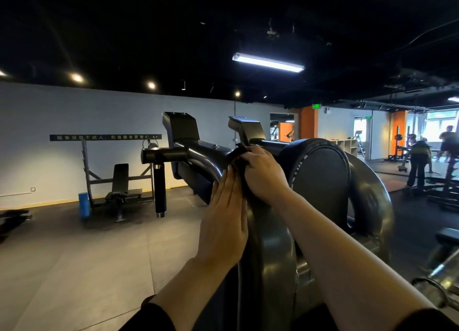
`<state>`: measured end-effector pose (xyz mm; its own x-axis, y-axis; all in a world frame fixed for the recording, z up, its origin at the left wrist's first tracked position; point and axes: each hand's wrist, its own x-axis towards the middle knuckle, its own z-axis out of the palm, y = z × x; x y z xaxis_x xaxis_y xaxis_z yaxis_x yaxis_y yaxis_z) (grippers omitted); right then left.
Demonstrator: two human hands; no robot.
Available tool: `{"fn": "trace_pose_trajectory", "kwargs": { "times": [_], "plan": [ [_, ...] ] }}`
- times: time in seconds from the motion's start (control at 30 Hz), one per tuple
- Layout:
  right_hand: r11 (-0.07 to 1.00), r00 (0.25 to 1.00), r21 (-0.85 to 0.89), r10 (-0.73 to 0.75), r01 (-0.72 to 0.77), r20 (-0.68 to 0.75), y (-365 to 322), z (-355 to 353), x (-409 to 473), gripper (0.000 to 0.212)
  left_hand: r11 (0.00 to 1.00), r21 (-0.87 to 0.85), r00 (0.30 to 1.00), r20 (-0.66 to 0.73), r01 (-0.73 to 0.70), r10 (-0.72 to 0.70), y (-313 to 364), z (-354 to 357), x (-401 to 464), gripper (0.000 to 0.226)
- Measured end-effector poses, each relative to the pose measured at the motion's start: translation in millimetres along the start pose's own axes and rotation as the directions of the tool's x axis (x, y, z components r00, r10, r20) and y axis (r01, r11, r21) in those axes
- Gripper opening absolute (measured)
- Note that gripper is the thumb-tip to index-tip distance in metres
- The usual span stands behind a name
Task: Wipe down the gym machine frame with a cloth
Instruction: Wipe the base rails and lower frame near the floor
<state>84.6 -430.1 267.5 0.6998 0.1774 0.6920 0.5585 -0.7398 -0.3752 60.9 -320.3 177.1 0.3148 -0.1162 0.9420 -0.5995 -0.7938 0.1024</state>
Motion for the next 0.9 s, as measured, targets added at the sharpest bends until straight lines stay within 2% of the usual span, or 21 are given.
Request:
{"fn": "trace_pose_trajectory", "kwargs": {
  "times": [0.13, 0.23, 0.33, 0.43, 0.6, 0.77, 0.9],
  "plan": [
    [0.999, 0.999, 0.042, 0.014, -0.013, -0.031, -10, -3, -20, 0.036, 0.988, -0.124, 0.991, 0.111, 0.092, -0.079, 1, -7, 0, 0.050],
    [0.998, 0.998, 0.037, -0.049, 0.051, -0.049, -13, -2, -56, 0.040, 0.935, -0.307, 0.984, 0.063, 0.178, -0.167, 6, -11, -12, 0.049],
    [0.991, 0.990, 0.049, -0.121, 0.125, -0.077, -5, 4, -94, 0.040, 0.901, -0.375, 0.974, 0.031, 0.221, -0.225, 15, -15, -20, 0.060],
    [0.991, 0.992, 0.062, -0.120, 0.123, -0.043, 2, 1, -104, 0.042, 0.859, -0.437, 0.963, 0.112, 0.268, -0.243, 22, -21, -13, 0.078],
    [0.997, 0.997, 0.037, -0.069, 0.070, -0.028, -3, -7, -76, 0.029, 0.892, -0.380, 0.969, 0.128, 0.243, -0.209, 13, -16, -14, 0.094],
    [0.999, 0.999, -0.012, -0.031, 0.032, 0.041, -8, -6, -17, 0.030, 0.898, -0.353, 0.965, 0.118, 0.260, -0.233, 9, -16, -17, 0.104],
    [0.967, 0.991, -0.232, -0.077, 0.101, 0.111, -13, 8, 24, 0.033, 0.857, -0.404, 0.948, 0.135, 0.319, -0.290, 6, -14, -19, 0.102]
  ]
}}
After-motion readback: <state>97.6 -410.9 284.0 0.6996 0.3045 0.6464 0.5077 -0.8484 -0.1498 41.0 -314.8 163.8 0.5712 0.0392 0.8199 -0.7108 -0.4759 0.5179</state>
